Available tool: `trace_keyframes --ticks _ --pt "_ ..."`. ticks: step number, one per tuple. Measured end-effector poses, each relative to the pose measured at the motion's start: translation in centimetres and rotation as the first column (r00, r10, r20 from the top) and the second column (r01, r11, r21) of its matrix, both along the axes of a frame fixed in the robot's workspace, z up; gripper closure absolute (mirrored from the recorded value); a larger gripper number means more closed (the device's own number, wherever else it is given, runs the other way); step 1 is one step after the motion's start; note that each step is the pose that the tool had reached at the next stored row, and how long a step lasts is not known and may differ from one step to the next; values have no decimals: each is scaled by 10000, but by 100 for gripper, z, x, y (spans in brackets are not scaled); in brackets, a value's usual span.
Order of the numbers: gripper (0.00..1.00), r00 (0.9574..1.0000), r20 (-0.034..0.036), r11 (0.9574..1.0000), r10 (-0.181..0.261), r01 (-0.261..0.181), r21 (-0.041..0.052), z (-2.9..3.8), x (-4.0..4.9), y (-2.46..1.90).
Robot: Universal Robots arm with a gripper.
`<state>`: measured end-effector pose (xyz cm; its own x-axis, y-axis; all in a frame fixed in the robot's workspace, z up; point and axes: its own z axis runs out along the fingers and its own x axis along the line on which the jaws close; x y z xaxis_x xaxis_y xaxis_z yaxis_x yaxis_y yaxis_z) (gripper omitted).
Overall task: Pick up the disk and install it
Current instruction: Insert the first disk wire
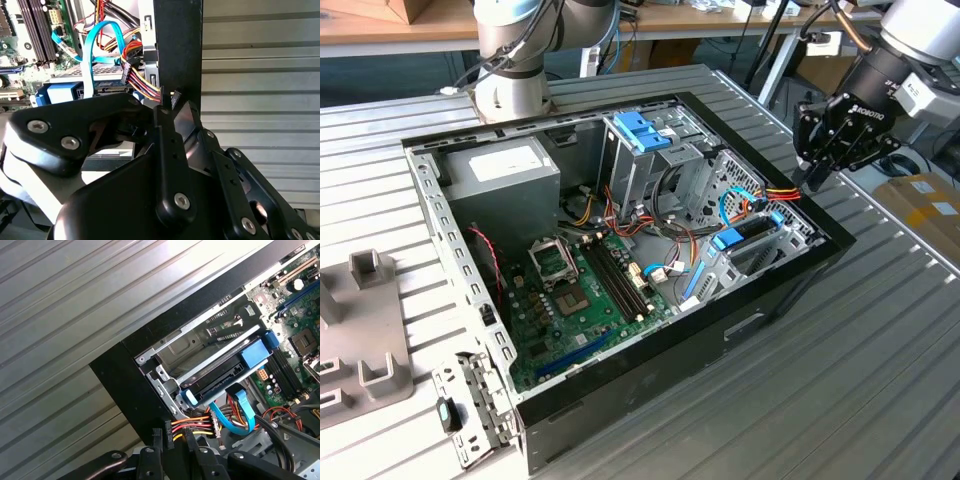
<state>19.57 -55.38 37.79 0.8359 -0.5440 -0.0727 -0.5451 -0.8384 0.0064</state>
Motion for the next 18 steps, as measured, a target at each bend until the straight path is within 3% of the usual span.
trace_keyframes --ticks 4,9,18 --pt "70 10000 1 10000 43 -43 13 -24 0 -1" --pt "70 9964 1 9964 843 -843 13 -45 0 -1" --pt "70 9957 3 9957 923 -923 39 -116 4 -2"
